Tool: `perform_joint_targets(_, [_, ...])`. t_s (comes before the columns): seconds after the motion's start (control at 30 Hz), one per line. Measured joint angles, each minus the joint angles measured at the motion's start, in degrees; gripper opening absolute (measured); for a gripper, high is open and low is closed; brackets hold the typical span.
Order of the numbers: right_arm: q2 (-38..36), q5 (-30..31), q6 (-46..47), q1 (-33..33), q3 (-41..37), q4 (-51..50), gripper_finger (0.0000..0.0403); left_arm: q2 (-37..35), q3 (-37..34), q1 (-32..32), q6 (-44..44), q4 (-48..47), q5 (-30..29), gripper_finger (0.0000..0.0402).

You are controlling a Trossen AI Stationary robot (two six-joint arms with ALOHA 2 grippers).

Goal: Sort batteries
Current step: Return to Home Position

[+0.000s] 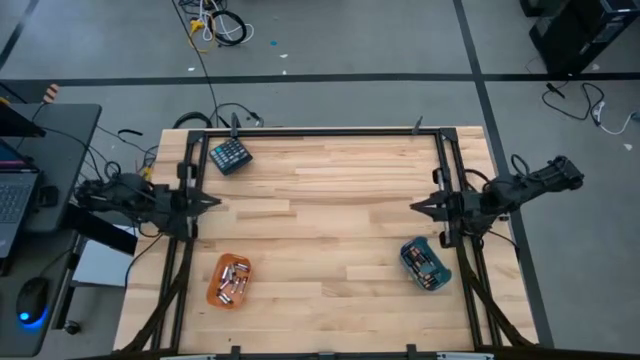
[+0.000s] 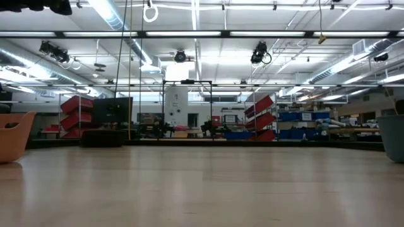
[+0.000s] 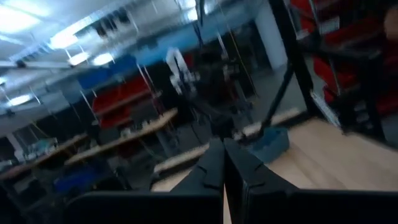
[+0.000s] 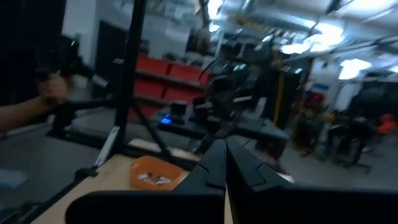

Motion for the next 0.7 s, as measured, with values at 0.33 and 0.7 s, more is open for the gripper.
perform_joint_targets(0.33, [-19.78, -1.82, -1.10, -4.51, -14.39, 3.56, 0.0000, -2.00, -8.87, 0.09, -0.11, 6.09, -0.12, 0.0000])
perform_joint_targets(0.7, [-24.33, -2.63, 11.79, -7.13, -28.07, 2.39, 0.0000, -2.56, -22.34, 0.07, -6.42, 11.99, 0.99, 0.0000])
